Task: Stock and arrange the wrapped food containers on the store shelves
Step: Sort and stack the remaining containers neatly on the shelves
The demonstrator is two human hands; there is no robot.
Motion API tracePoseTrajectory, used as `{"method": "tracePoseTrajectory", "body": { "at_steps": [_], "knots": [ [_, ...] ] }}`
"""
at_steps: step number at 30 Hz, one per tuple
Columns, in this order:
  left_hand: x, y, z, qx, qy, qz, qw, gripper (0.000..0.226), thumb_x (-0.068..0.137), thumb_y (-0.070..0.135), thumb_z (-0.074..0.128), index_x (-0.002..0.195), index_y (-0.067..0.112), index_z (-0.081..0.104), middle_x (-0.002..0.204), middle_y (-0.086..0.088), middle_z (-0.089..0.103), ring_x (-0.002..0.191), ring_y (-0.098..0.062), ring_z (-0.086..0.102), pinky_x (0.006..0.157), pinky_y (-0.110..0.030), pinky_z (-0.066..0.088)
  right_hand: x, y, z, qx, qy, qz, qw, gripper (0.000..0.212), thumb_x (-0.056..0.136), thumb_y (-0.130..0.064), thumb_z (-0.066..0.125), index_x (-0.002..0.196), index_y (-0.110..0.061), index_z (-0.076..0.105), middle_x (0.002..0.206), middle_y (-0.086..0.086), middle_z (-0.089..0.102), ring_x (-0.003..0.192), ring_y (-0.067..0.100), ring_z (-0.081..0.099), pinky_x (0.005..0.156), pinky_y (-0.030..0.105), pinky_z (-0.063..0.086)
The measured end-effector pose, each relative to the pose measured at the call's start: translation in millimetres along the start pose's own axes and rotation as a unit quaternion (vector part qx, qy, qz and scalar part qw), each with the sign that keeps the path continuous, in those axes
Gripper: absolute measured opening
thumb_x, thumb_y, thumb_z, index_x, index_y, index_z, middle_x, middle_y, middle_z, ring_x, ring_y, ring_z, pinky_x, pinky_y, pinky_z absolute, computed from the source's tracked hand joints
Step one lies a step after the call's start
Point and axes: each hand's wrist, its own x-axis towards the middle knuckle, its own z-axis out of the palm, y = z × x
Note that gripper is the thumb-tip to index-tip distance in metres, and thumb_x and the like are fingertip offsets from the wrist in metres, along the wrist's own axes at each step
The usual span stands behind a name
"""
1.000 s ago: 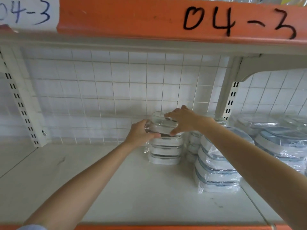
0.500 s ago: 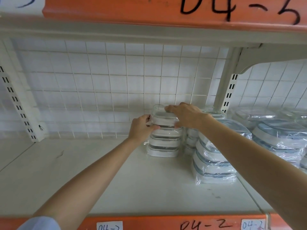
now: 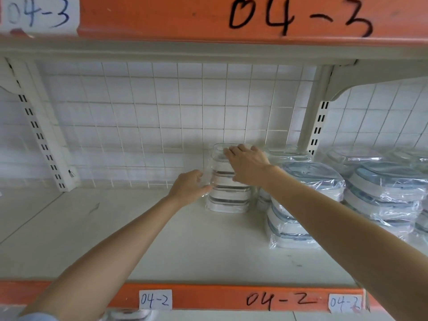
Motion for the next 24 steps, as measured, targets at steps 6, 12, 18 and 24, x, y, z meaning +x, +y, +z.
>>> {"method": "tracePoseTrajectory", "body": {
  "at_steps": [6,12,18,24],
  "knots": [
    [-42.3,-21.9,-42.4,0.241,-0.072,0.063,0.966,0.034,0.091,0.033,0.056,0.120,0.015,0.057,0.121,-0.003,0.061,0.114,-0.021,0.056,0.092,-0.034,0.045,-26.8,-37.5,-7.5,0.052,0.064,-0.090,0.993,0.047,0.092,-0.027,0.050,0.135,-0.015,0.037,0.134,0.004,0.041,0.125,0.022,0.038,0.097,0.036,0.036],
    [-90.4,-39.9,-63.9,0.339,-0.124,0.084,0.929,0.033,0.095,0.034,0.049,0.120,0.014,0.057,0.119,-0.005,0.059,0.111,-0.023,0.054,0.089,-0.034,0.045,-61.9,-83.1,-6.5,0.166,-0.102,-0.172,0.966,0.046,0.095,-0.029,0.049,0.138,-0.015,0.038,0.133,0.005,0.046,0.124,0.024,0.044,0.094,0.034,0.039],
    [-164.1,-76.0,-66.0,0.300,-0.102,0.060,0.947,0.040,0.093,0.037,0.052,0.126,0.016,0.056,0.126,-0.002,0.054,0.121,-0.020,0.048,0.098,-0.031,0.039,-85.1,-144.8,-2.7,0.190,-0.122,-0.189,0.956,0.049,0.096,-0.030,0.047,0.141,-0.016,0.035,0.135,0.004,0.044,0.125,0.023,0.042,0.097,0.035,0.037],
    [-260.1,-121.5,-85.4,0.310,-0.105,0.069,0.942,0.061,0.093,0.028,0.052,0.146,0.006,0.032,0.154,-0.009,0.026,0.141,-0.022,0.025,0.113,-0.026,0.019,-133.1,-221.6,5.8,0.214,-0.094,-0.134,0.963,0.047,0.091,-0.019,0.047,0.136,-0.011,0.038,0.137,0.006,0.043,0.126,0.023,0.040,0.099,0.034,0.036]
  ]
}}
